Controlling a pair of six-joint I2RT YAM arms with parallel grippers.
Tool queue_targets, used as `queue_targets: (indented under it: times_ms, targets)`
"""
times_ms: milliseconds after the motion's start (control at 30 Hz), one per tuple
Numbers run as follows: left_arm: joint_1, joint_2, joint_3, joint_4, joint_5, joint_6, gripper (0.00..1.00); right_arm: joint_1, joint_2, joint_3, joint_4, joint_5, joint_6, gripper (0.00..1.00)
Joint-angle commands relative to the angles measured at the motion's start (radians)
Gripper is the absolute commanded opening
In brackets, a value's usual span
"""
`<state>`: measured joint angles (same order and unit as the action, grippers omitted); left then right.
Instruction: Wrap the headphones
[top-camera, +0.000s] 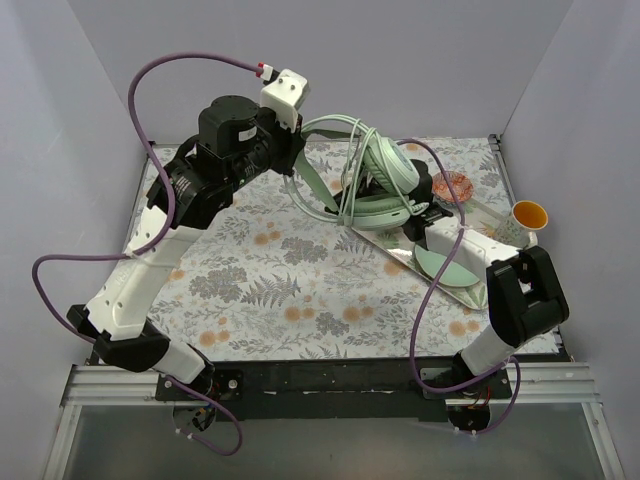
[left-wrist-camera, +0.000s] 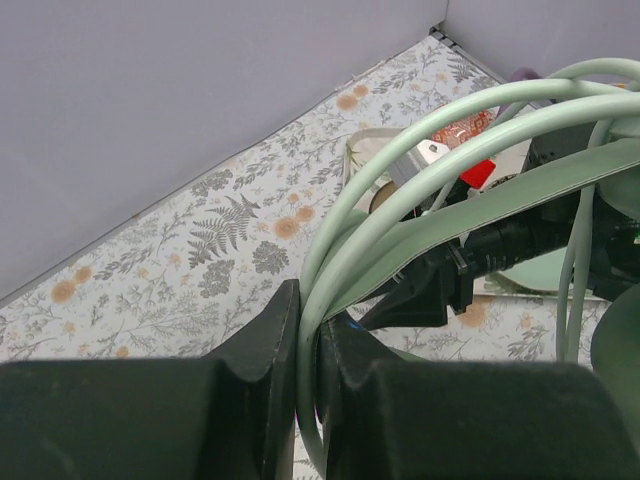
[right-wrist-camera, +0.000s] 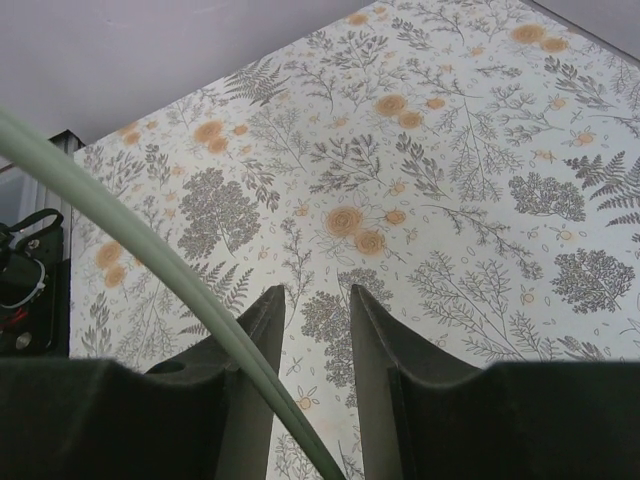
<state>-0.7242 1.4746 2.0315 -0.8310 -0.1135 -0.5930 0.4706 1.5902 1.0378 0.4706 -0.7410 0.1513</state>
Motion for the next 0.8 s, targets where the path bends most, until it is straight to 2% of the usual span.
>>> queue_targets:
  times_ms: [0,167,367,600,767]
  targets:
    - [-0.003,-0.019,0.078,0.09,-0.023,-0.047,0.0,-0.004,-0.003,-0.028,0.131,-0.023,0.051,0.41]
    - [-0.001,-0.02,0.081,0.098,-0.043,-0.036,0.0,-0.004,-0.019,-0.093,0.172,-0.017,0.05,0.43]
    - [-0.003,-0.025,0.058,0.107,-0.063,-0.024,0.0,-0.004,-0.062,-0.134,0.145,0.011,-0.001,0.48]
    - [-0.003,-0.031,0.059,0.109,-0.068,-0.016,0.0,-0.015,-0.105,-0.179,0.114,0.029,-0.058,0.58]
    - [-0.003,-0.034,0.068,0.107,-0.068,-0.014,0.0,-0.044,-0.139,-0.223,0.145,0.04,-0.065,0.59]
